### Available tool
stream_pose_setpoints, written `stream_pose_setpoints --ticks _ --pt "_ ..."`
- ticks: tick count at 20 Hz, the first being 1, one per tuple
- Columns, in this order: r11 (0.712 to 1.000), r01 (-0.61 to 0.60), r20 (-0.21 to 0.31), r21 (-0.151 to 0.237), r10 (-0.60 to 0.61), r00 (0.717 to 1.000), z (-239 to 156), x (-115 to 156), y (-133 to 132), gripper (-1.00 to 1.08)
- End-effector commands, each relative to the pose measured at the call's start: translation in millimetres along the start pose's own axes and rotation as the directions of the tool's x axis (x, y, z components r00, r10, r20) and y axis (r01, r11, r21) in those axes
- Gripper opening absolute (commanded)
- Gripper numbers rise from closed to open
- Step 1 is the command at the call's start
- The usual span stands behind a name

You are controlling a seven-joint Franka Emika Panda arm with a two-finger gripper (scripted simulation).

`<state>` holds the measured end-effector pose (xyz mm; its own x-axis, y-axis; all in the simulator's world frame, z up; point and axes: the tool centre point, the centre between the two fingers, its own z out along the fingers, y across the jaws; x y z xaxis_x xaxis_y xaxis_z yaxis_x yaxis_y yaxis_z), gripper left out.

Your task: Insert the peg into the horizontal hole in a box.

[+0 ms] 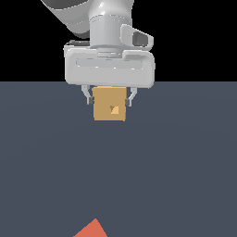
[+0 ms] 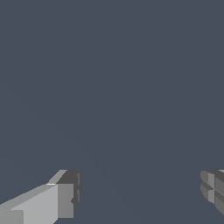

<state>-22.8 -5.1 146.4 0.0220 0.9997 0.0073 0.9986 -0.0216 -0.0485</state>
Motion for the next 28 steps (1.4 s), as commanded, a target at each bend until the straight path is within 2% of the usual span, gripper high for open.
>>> stream_pose_setpoints --ticks 1,6,9,12,15,20,24,28 --pt "1.000 0.000 0.000 0.000 0.000 1.000 0 0 0 1.00" --pt "0.999 -0.053 0.000 -0.003 0.053 0.999 5 -20 2 1.00" --pt "0.991 -0.134 -0.001 -0.008 0.134 0.991 13 -50 4 1.00" --pt "0.968 -0.249 -0.004 -0.015 0.249 0.969 24 -94 2 1.00" --pt "0.921 -0.388 -0.008 -0.022 0.388 0.922 37 -148 -7 1.00" --pt "0.803 -0.595 -0.018 -0.033 0.595 0.803 61 -230 -40 1.00" --pt "0.721 -0.692 -0.025 -0.037 0.692 0.722 74 -270 -65 1.00" --pt "0.674 -0.738 -0.030 -0.038 0.737 0.675 80 -288 -81 1.00"
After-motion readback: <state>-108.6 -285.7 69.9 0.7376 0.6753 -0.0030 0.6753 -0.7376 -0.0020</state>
